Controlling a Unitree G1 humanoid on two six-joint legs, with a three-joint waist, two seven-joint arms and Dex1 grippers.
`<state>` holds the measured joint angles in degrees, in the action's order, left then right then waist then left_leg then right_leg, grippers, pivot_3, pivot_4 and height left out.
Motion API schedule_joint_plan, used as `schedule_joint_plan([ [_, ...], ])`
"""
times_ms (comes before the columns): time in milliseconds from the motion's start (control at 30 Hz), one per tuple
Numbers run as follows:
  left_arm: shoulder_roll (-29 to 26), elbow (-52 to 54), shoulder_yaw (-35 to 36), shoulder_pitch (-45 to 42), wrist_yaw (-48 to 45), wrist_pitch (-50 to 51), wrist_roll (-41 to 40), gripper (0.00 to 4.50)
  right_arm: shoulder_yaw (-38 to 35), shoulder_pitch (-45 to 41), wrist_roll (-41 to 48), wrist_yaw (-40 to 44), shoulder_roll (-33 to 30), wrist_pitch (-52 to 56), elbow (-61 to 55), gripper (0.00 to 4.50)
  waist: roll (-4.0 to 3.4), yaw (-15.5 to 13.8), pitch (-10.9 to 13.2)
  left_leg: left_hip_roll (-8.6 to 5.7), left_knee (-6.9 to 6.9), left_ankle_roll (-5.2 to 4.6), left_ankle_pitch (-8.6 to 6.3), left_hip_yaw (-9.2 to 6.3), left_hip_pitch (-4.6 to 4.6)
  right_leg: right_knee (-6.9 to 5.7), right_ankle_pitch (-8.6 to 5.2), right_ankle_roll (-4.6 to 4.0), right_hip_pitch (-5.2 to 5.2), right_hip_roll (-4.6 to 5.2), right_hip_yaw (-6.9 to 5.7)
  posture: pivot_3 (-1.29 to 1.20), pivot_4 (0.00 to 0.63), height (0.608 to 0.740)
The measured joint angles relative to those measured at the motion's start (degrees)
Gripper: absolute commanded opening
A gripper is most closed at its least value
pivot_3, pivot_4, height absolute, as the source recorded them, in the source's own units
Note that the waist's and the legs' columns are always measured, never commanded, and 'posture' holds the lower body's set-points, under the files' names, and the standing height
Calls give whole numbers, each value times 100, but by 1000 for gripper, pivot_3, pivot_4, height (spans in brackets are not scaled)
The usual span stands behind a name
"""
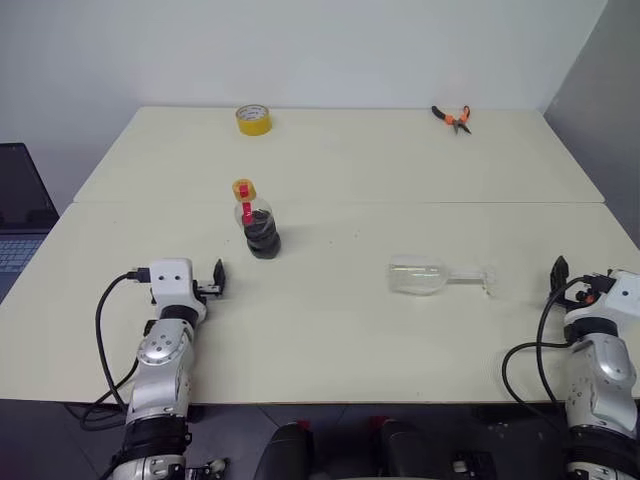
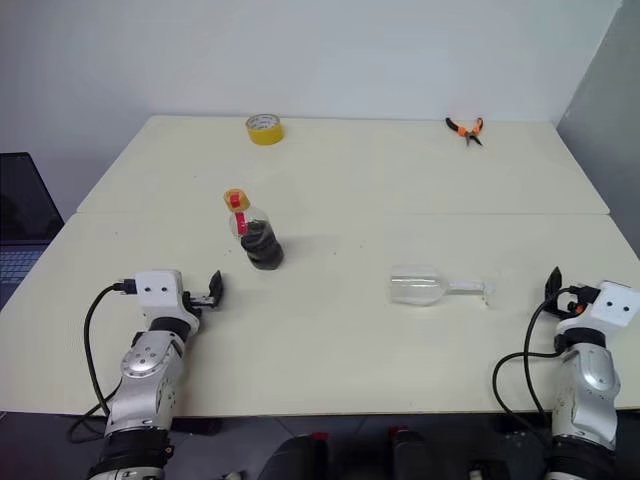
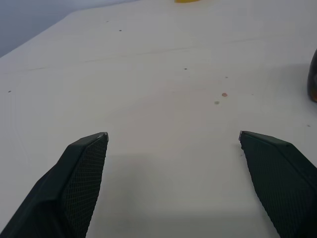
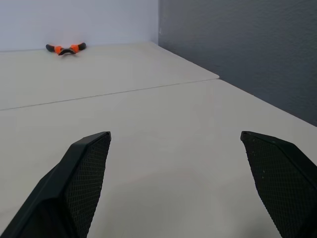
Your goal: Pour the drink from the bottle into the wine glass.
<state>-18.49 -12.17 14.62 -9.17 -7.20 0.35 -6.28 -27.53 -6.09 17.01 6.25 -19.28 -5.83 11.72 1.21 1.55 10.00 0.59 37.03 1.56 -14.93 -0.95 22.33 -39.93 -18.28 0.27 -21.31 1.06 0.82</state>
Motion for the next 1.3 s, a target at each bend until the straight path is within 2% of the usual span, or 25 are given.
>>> schedule_joint_plan([
  [300, -18, -21, -66, -2, 0, -125, 117, 4481, 32, 4, -2, 4, 3, 0, 0, 4500, 0, 0, 0, 0, 0, 0, 0, 0, 0, 0, 0, 0, 0, 0, 0, 0, 150, 740],
  [500, -106, 50, -63, 132, -362, -321, 31, 4481, 65, 130, -1, 124, 2, 2, -76, 4500, 0, 1, 0, 1, -2, 0, 0, 0, 1, 2, 0, 0, -1, 0, 1, 0, 150, 740],
  [667, -225, 418, 10, 302, -581, -336, -105, 4481, 158, 434, 208, 368, -75, 283, -1289, 4500, -1, 8, 1, 2, -3, 0, 0, 0, 1, 1, 0, 0, -2, 0, 0, 0, 150, 740],
  [833, -219, 652, -22, 325, -758, -332, -196, 4481, 725, 630, 657, 1038, -417, 1016, -2709, 4500, 1, 3, 1, 1, -3, 0, 0, -4, 1, 3, 0, 1, 0, 0, -4, 0, 150, 740],
  [1033, -206, 655, -100, 284, -1049, -311, -310, 4481, 1669, 846, 1258, 2014, -1224, 2172, -4197, 4500, 13, -6, 8, 0, 0, 0, 0, -10, 4, 7, 0, 1, 1, 0, -10, 0, 150, 740],
  [1167, -201, 656, -145, 135, -1319, -182, -541, 4481, 2197, 720, 1474, 2420, -1557, 2776, -4669, 4500, 23, -9, 9, 0, 2, 0, 0, -18, 5, 7, -1, 2, 4, 0, -18, 0, 150, 740],
  [1300, -170, 708, -386, 113, -1576, -173, -583, 4481, 2611, 418, 1541, 2618, -1579, 3065, -4728, 4500, 30, -5, 13, 0, 1, 0, 0, -20, 9, 13, -1, 1, 3, -1, -20, 0, 150, 740],
])
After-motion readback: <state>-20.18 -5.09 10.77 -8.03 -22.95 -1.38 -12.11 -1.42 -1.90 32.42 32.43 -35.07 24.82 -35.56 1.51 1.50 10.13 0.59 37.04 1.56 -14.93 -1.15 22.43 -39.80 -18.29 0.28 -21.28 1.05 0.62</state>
